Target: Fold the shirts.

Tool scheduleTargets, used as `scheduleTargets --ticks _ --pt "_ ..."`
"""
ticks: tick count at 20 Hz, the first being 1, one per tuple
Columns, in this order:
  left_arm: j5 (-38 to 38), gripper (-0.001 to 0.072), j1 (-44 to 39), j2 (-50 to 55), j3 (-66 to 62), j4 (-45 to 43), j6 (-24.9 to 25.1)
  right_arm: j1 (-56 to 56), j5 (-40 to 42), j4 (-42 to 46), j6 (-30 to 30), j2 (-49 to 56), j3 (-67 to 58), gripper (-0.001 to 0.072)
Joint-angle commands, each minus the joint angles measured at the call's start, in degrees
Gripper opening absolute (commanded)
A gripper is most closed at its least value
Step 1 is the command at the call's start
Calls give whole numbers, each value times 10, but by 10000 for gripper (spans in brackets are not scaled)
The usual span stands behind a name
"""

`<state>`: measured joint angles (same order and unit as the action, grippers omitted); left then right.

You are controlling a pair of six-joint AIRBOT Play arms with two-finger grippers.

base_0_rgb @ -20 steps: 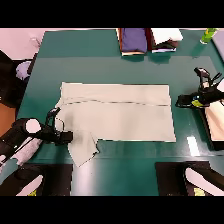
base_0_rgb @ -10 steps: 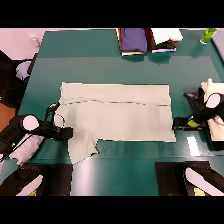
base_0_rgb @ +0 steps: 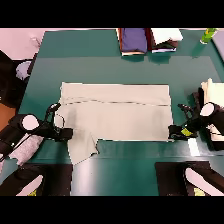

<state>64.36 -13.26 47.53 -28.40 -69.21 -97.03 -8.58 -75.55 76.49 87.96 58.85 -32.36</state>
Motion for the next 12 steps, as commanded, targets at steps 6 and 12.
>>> scheduleTargets --ticks 6,12 --pt "118 24 0 -36 -29 -73 0 46 -36 50 -9 -40 0 16" --pt "233 24 0 -136 -60 -68 -13 -10 -75 61 -5 -170 -18 15"
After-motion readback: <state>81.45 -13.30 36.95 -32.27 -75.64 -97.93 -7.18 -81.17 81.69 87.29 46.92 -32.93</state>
